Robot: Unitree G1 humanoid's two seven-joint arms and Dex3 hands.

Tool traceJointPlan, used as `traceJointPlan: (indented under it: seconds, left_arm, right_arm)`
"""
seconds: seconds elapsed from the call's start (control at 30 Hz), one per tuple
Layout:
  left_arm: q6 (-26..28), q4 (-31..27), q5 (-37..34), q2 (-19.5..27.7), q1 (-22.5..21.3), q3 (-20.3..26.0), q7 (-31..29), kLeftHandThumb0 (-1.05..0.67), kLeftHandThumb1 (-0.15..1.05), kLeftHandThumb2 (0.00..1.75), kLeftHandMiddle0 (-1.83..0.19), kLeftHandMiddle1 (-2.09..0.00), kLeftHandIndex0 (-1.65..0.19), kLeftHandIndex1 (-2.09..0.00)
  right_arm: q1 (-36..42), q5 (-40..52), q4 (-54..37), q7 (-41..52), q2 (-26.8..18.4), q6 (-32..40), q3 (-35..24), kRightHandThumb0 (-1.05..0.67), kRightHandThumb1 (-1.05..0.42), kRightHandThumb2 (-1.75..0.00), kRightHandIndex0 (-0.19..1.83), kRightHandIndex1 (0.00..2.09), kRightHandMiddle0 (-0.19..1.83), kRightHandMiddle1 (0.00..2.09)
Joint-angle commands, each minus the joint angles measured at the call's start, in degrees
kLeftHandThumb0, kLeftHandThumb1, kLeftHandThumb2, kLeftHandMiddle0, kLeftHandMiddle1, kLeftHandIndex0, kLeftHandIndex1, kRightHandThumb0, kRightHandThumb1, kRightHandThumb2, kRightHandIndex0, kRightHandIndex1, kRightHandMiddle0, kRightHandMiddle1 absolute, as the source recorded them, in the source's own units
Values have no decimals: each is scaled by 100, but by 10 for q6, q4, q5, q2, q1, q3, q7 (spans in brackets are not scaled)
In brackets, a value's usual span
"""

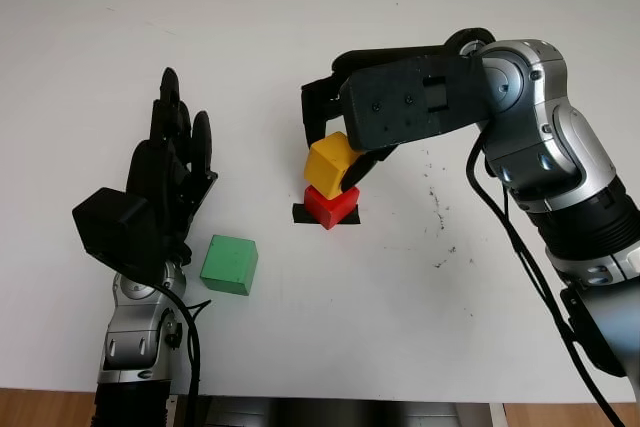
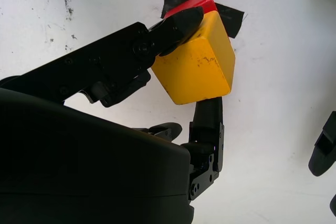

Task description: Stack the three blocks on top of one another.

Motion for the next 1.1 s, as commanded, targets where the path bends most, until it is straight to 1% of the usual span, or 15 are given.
traceJointPlan:
  seconds: [0.0, 0.23, 0.5, 0.63, 0.9, 1.07]
  left_arm:
    - [2, -15, -4, -2, 11, -1, -1, -74, 105, 56, 14, -5, 9, -5]
    - [2, -16, -2, -1, 11, -2, 0, -73, 105, 57, 14, -5, 10, -5]
    - [5, -23, -3, -4, 14, -3, 2, -74, 105, 57, 14, -5, 10, -5]
    - [8, -26, -4, -3, 16, -3, 0, -73, 105, 58, 14, -5, 10, -5]
    - [12, -28, 5, -2, 17, -5, 5, -75, 105, 57, 13, -6, 9, -6]
    - [8, -25, 3, -3, 17, -6, 4, -75, 105, 57, 13, -5, 9, -5]
  right_arm:
    - [3, -4, -8, -3, 1, -5, 3, -41, -93, -5, 42, 5, 34, 156]
    - [6, -10, -10, 3, -3, -9, 5, -41, -92, -5, 43, 5, 39, 151]
    - [10, -13, -9, 6, -9, -35, 6, -43, -91, -5, 43, 5, 41, 148]
    - [12, -12, -7, 9, -6, -32, 3, -42, -91, -5, 43, 5, 41, 146]
    - [15, -7, -8, 11, -3, -31, 2, -42, -92, -6, 42, 5, 39, 150]
    - [22, -4, -8, -1, -1, -44, 0, -42, -91, -5, 47, 8, 40, 150]
